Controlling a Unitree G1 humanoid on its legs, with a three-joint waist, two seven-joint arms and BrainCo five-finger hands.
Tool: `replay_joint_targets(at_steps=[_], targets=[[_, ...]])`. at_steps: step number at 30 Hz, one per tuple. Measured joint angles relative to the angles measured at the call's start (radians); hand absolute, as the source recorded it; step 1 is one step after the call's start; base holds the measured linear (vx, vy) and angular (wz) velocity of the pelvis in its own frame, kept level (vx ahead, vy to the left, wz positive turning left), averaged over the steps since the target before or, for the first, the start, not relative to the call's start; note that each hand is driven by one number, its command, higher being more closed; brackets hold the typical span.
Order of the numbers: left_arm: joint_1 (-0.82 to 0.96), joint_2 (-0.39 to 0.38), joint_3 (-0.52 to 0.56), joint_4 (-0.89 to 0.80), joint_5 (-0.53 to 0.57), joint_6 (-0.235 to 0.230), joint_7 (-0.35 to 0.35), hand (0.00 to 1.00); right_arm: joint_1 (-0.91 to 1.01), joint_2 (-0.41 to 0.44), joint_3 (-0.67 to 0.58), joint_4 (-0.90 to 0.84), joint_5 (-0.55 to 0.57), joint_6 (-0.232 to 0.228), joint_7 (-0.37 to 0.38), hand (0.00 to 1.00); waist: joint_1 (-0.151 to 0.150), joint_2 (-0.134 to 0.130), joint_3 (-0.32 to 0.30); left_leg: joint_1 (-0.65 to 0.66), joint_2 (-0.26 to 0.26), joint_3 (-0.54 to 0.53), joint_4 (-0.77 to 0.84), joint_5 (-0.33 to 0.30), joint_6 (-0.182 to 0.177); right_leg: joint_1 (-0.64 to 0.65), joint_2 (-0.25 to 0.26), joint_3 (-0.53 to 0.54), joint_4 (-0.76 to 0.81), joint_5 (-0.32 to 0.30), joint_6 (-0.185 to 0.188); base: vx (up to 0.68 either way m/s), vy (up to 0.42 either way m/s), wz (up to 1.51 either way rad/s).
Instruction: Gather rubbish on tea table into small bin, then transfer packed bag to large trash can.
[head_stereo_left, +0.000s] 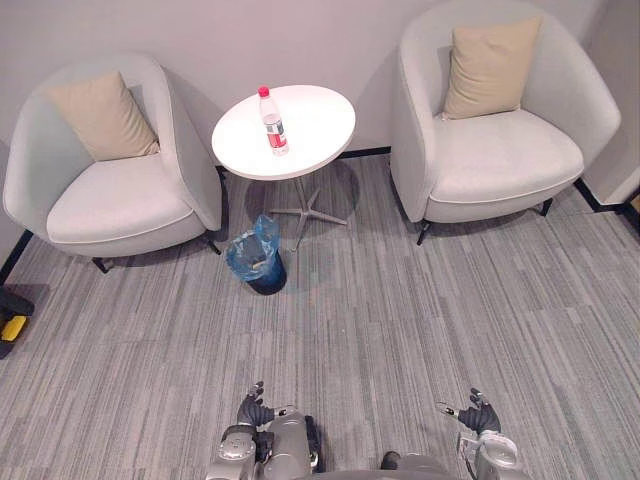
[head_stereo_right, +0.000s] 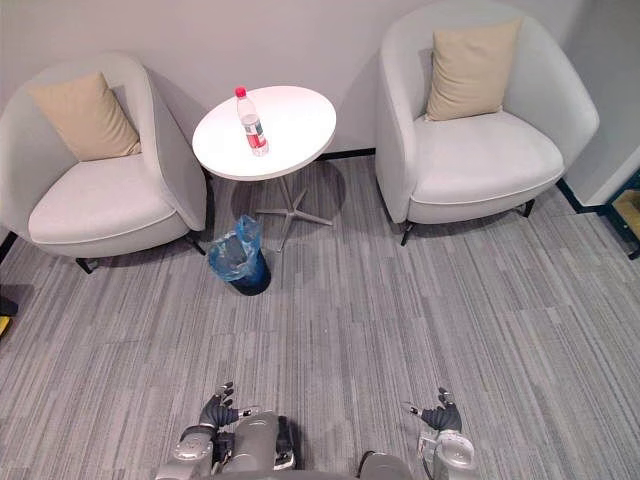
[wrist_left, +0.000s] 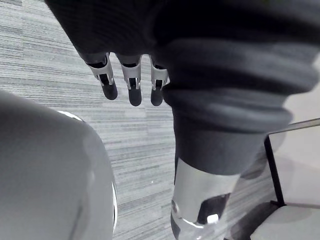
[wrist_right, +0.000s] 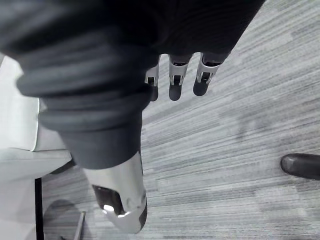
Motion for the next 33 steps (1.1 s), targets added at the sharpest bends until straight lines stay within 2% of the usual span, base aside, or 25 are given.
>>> replay_joint_targets(at_steps=[1, 2, 3, 5, 6, 7, 8, 9, 10, 12, 14, 16, 17, 18, 19, 20, 21, 23, 25, 26, 27, 28, 29, 30, 33], targets=[[0.004, 0.006, 0.008, -0.002, -0.007, -0.002, 0.001, 0.0, -0.002, 0.011, 0.02, 0.0, -0.001, 0.001, 0.0, 0.0, 0.02, -0.028, -0.004, 0.009, -0.028, 0.003, 0.009, 0.031, 0.049, 0.017, -0.021, 0.017, -0.008, -0.014, 0.016, 0.49, 0.225, -0.26], [-0.007, 0.025, 0.01, -0.001, -0.007, -0.004, 0.001, 0.0, -0.001, 0.017, 0.043, -0.001, -0.006, 0.0, 0.003, 0.0, 0.019, -0.071, -0.009, -0.001, -0.068, 0.006, 0.039, -0.009, 0.071, 0.024, -0.057, 0.033, -0.015, -0.025, 0.029, 0.49, 0.196, -0.03], [-0.011, 0.029, 0.009, 0.0, -0.007, -0.004, 0.0, 0.0, -0.003, 0.019, 0.043, -0.002, -0.007, 0.0, 0.002, 0.0, 0.016, -0.083, -0.01, -0.014, -0.084, 0.005, 0.064, -0.034, 0.08, 0.026, -0.072, 0.037, -0.011, -0.028, 0.033, 0.49, 0.183, 0.21], [-0.017, 0.015, 0.009, 0.004, -0.008, -0.005, -0.001, 0.0, -0.014, 0.012, 0.041, 0.005, -0.01, -0.001, 0.002, 0.0, 0.02, -0.091, -0.009, -0.005, -0.118, 0.016, 0.116, -0.11, 0.099, -0.001, -0.119, 0.094, 0.102, -0.042, 0.052, 0.41, 0.179, 0.06], [-0.013, 0.017, 0.009, 0.009, -0.007, -0.004, -0.002, 0.0, -0.025, 0.017, 0.042, 0.008, -0.014, 0.0, 0.004, 0.0, 0.02, -0.087, -0.011, 0.044, -0.132, 0.026, 0.104, -0.144, 0.107, -0.083, -0.142, 0.156, 0.318, -0.041, 0.077, 0.5, 0.196, -0.14], [-0.008, 0.025, 0.005, 0.011, -0.007, -0.002, -0.002, 0.0, -0.025, 0.025, 0.046, 0.008, -0.02, -0.001, 0.004, 0.0, 0.017, -0.091, -0.012, 0.079, -0.14, 0.029, 0.093, -0.16, 0.108, -0.135, -0.159, 0.189, 0.466, -0.018, 0.139, 0.42, 0.158, -0.12], [-0.004, 0.03, -0.008, 0.011, -0.007, -0.001, -0.002, 0.0, -0.024, 0.03, 0.049, 0.009, -0.027, 0.0, 0.005, 0.0, 0.015, -0.093, -0.014, 0.102, -0.146, 0.027, 0.09, -0.173, 0.113, -0.169, -0.165, 0.206, 0.562, -0.003, 0.182, 0.45, 0.089, 0.01], [-0.002, 0.041, -0.02, 0.011, -0.008, 0.002, -0.002, 0.0, -0.026, 0.037, 0.048, 0.009, -0.039, 0.0, 0.006, 0.0, 0.015, -0.093, -0.014, 0.148, -0.154, 0.02, 0.093, -0.196, 0.123, -0.227, -0.167, 0.214, 0.719, -0.011, 0.197, 0.36, 0.042, 0.06], [-0.002, 0.047, -0.023, 0.012, -0.008, 0.003, -0.001, 0.0, -0.024, 0.037, 0.048, 0.011, -0.04, 0.001, 0.007, 0.0, 0.014, -0.093, -0.014, 0.171, -0.156, 0.018, 0.093, -0.202, 0.131, -0.253, -0.174, 0.209, 0.778, -0.029, 0.177, 0.53, 0.037, 0.2], [0.004, 0.051, -0.027, 0.012, -0.008, 0.004, 0.0, 0.0, -0.028, 0.035, 0.052, 0.014, -0.047, 0.001, 0.006, 0.0, -0.021, -0.088, -0.014, 0.257, -0.151, -0.014, 0.07, -0.218, 0.144, -0.332, -0.177, 0.117, 0.836, -0.084, 0.079, 0.39, -0.028, 0.38], [0.002, 0.05, -0.024, 0.012, -0.009, 0.004, 0.0, 0.0, -0.039, 0.03, 0.068, 0.014, -0.047, 0.001, 0.006, 0.0, -0.037, -0.077, -0.008, 0.295, -0.119, -0.025, 0.056, -0.218, 0.143, -0.401, -0.154, 0.066, 0.75, -0.108, 0.036, 0.38, -0.125, 0.24], [0.0, 0.045, -0.017, 0.012, -0.009, 0.005, 0.0, 0.0, -0.038, 0.029, 0.078, 0.014, -0.047, 0.0, 0.006, 0.0, -0.038, -0.062, -0.001, 0.325, -0.072, -0.043, 0.061, -0.22, 0.139, -0.454, -0.109, 0.058, 0.583, -0.103, 0.029, 0.39, -0.216, 0.2], [0.0, 0.046, -0.017, 0.014, -0.009, 0.004, -0.001, 0.0, -0.033, 0.03, 0.081, 0.013, -0.047, 0.0, 0.007, 0.0, -0.041, -0.062, -0.002, 0.342, -0.048, -0.068, 0.066, -0.231, 0.114, -0.459, -0.08, 0.075, 0.426, -0.059, 0.028, 0.36, -0.28, 0.53], [0.003, 0.057, -0.016, 0.02, -0.008, 0.001, -0.001, 0.0, -0.006, 0.031, 0.083, 0.014, -0.046, 0.0, 0.006, 0.0, -0.043, -0.096, -0.012, 0.357, -0.059, -0.083, 0.071, -0.26, 0.059, -0.447, -0.073, 0.127, 0.23, 0.135, 0.016, 0.37, -0.295, 0.55], [-0.005, 0.044, -0.013, 0.035, -0.008, 0.003, 0.0, 0.0, 0.0, 0.022, 0.081, 0.022, -0.046, 0.001, 0.006, 0.0, -0.043, -0.081, -0.009, 0.368, -0.04, -0.099, 0.074, -0.281, 0.033, -0.436, -0.06, 0.118, 0.245, 0.146, -0.02, 0.41, -0.316, 0.28], [0.0, 0.03, -0.014, 0.045, -0.008, 0.004, -0.003, 0.0, -0.004, 0.01, 0.077, 0.027, -0.046, 0.003, 0.005, 0.0, -0.035, -0.056, -0.018, 0.363, -0.006, -0.116, 0.072, -0.282, 0.023, -0.44, -0.029, 0.114, 0.254, 0.137, -0.035, 0.38, -0.302, 0.04], [0.0, 0.027, -0.008, 0.058, -0.008, 0.002, -0.003, 0.0, -0.015, 0.0, 0.073, 0.027, -0.046, 0.002, 0.005, 0.0, -0.041, -0.052, -0.018, 0.36, 0.007, -0.134, 0.087, -0.274, 0.01, -0.443, -0.021, 0.102, 0.268, 0.096, -0.046, 0.35, -0.287, 0.02], [-0.001, 0.022, -0.005, 0.061, -0.008, 0.003, -0.003, 0.0, -0.01, 0.0, 0.064, 0.028, -0.046, 0.003, 0.006, 0.0, -0.058, -0.048, -0.018, 0.346, 0.023, -0.147, 0.132, -0.263, -0.008, -0.414, -0.018, 0.068, 0.269, 0.066, -0.057, 0.24, -0.223, 0.48], [-0.006, 0.001, 0.032, 0.055, -0.007, 0.003, -0.003, 0.0, 0.015, 0.006, 0.058, 0.023, -0.044, 0.002, 0.005, 0.0, -0.064, -0.049, -0.016, 0.296, 0.046, -0.159, 0.319, -0.242, -0.05, -0.326, -0.016, 0.025, 0.232, 0.034, -0.07, 0.28, -0.25, 0.75], [-0.01, -0.012, 0.033, 0.046, -0.007, 0.003, -0.003, 0.0, 0.039, 0.023, 0.059, 0.006, -0.033, 0.001, 0.004, 0.0, -0.06, -0.053, -0.011, 0.214, 0.077, -0.149, 0.517, -0.219, -0.095, -0.256, -0.01, 0.0, 0.193, 0.023, -0.08, 0.17, -0.143, 0.41], [-0.006, -0.019, 0.031, 0.04, -0.007, 0.004, -0.003, 0.0, 0.044, 0.025, 0.059, 0.004, -0.025, 0.0, 0.004, 0.0, -0.056, -0.052, -0.01, 0.183, 0.093, -0.132, 0.592, -0.222, -0.096, -0.23, -0.002, -0.006, 0.178, 0.021, -0.083, 0.21, -0.134, 0.31], [0.001, -0.03, 0.03, 0.032, -0.008, 0.004, -0.004, 0.0, 0.047, 0.029, 0.059, 0.004, -0.014, 0.0, 0.003, 0.0, -0.048, -0.039, -0.011, 0.139, 0.121, -0.095, 0.682, -0.235, -0.075, -0.186, 0.007, -0.021, 0.148, 0.018, -0.088, 0.21, -0.077, 0.16], [-0.005, -0.031, 0.03, 0.026, -0.008, 0.005, -0.004, 0.0, 0.047, 0.038, 0.058, 0.004, 0.0, 0.0, 0.002, 0.0, -0.041, -0.036, -0.013, 0.094, 0.134, -0.04, 0.714, -0.253, -0.046, -0.143, 0.009, -0.03, 0.115, 0.018, -0.088, 0.19, -0.06, 0.14], [-0.008, -0.03, 0.03, 0.021, -0.008, 0.005, -0.003, 0.0, 0.048, 0.041, 0.056, 0.004, 0.001, 0.0, 0.003, 0.0, -0.035, -0.035, -0.013, 0.077, 0.134, -0.017, 0.702, -0.26, -0.034, -0.13, 0.007, -0.031, 0.098, 0.018, -0.088, 0.15, -0.03, 0.14], [-0.007, -0.029, 0.027, 0.013, -0.008, 0.005, -0.003, 0.0, 0.038, 0.043, 0.041, 0.0, 0.008, 0.0, 0.003, 0.0, -0.033, -0.034, -0.014, 0.038, 0.088, 0.049, 0.424, -0.245, -0.025, -0.093, -0.007, -0.044, 0.062, 0.019, -0.064, 0.17, 0.035, 0.1]])
